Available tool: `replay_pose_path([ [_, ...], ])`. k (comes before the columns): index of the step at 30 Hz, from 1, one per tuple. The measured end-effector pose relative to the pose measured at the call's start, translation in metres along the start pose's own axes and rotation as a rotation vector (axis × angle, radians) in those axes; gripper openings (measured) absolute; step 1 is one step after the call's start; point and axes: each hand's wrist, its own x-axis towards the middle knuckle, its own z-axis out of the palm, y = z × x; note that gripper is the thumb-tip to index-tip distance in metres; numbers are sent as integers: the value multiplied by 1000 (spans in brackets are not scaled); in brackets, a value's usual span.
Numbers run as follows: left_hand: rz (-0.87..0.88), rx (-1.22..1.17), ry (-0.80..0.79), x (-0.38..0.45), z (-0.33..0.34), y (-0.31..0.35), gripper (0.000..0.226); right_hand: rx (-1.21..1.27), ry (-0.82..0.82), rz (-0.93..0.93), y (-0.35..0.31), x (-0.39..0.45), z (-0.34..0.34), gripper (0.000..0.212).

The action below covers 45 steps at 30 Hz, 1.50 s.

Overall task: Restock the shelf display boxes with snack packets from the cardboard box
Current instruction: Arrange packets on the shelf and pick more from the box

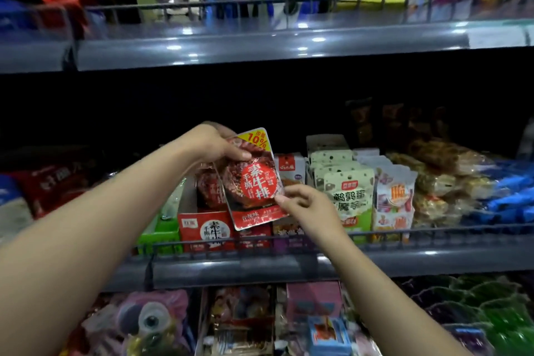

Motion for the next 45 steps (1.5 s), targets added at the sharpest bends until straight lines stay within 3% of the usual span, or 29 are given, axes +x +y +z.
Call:
replay_pose_path([
  [3, 101, 35, 31, 9, -15, 8, 25, -143, 58, -80, -8, 29, 13, 14],
  [6, 204, 132, 99, 17, -30, 10, 32, -180, 90, -97, -13, 56, 29, 21],
  [8, 213, 204, 130, 22, -39, 4, 42, -170, 65, -103, -12, 69, 45, 18],
  [12, 199, 358, 139, 30, -55, -11, 38, -219, 40, -126, -9, 84, 78, 23],
  [16, 146, 460, 142, 40, -62, -22, 46, -296, 20, -138, -10, 91, 97, 14],
  [20, 114, 445, 93, 59, -54, -42, 46, -407, 11, -90, -3, 94, 107, 22],
  [23, 105, 400, 85, 71, -48, -50, 50, -347, 44, -80, 6, 89, 108, 19],
  [30, 88, 332, 46, 89, -35, -63, 47, -292, -42, -132, 18, 70, 98, 46],
  [33, 50, 271, 72, 93, -21, -82, 52, -237, -87, -110, 20, 68, 99, 48],
  [37, 83, 159, 94, 96, 2, -107, 40, -206, -82, -91, 23, 67, 102, 50],
  [45, 181, 317, 280, 103, 18, -129, 46, -155, -84, -61, 28, 68, 102, 51],
])
